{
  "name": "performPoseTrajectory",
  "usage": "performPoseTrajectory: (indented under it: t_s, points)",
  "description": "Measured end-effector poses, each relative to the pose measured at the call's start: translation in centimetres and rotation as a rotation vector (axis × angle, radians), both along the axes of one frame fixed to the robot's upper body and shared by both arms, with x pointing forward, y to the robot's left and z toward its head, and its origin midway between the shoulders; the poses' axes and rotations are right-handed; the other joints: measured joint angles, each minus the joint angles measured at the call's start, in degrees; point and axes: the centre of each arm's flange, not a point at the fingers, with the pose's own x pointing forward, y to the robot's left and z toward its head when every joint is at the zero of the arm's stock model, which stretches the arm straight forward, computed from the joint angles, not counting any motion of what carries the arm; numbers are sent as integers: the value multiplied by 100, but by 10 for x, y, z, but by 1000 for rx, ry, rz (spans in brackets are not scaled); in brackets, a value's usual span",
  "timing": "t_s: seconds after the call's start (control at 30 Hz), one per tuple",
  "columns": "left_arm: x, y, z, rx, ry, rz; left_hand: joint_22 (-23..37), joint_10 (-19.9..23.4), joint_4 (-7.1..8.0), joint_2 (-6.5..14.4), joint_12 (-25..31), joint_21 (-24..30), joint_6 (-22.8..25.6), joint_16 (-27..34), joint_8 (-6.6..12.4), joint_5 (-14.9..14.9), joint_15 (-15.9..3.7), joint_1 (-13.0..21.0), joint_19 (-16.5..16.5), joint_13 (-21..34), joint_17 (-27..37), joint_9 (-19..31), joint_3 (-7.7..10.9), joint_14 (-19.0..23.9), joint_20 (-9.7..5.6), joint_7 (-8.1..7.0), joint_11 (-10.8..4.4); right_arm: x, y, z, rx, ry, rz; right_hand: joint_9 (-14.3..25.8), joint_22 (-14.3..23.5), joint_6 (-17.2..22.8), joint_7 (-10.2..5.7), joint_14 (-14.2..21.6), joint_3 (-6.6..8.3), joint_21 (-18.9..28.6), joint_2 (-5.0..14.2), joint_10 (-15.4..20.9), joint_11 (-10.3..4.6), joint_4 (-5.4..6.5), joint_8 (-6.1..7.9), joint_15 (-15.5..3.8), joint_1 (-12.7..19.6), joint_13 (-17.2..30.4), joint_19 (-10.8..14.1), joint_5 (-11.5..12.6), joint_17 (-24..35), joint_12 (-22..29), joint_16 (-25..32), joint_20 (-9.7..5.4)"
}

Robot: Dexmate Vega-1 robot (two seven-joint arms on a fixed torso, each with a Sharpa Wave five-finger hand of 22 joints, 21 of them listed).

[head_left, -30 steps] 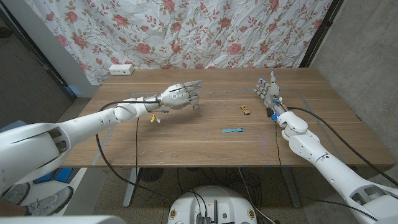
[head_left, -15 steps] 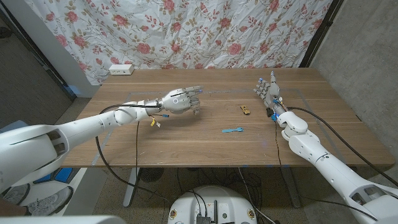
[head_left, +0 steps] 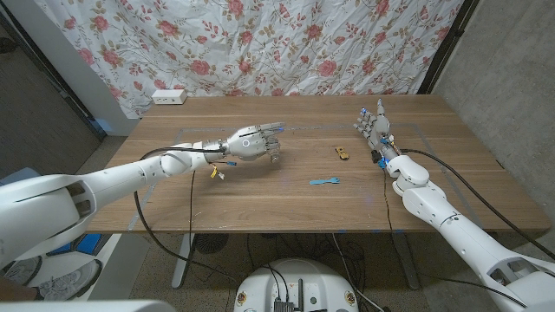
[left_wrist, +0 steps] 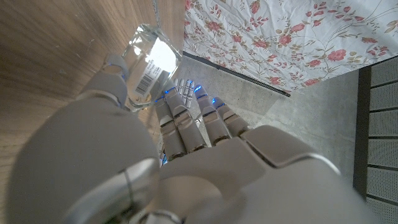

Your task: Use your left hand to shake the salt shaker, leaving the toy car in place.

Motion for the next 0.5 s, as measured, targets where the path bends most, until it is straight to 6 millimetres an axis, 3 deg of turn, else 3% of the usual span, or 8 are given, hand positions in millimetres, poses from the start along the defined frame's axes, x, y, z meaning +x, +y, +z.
performPoseTrajectory:
  t_s: [0.5]
  points:
    - [0, 7, 22, 3, -75, 22, 0, 0, 13, -4, -1, 0, 0, 0, -5, 0, 0, 5, 0, 4, 0, 0, -14, 0, 0, 0, 0, 0, 0, 0, 0, 0, 0, 0, 0, 0, 0, 0, 0, 0, 0, 0, 0, 0, 0, 0, 0, 0, 0, 0, 0, 0, 0, 0]
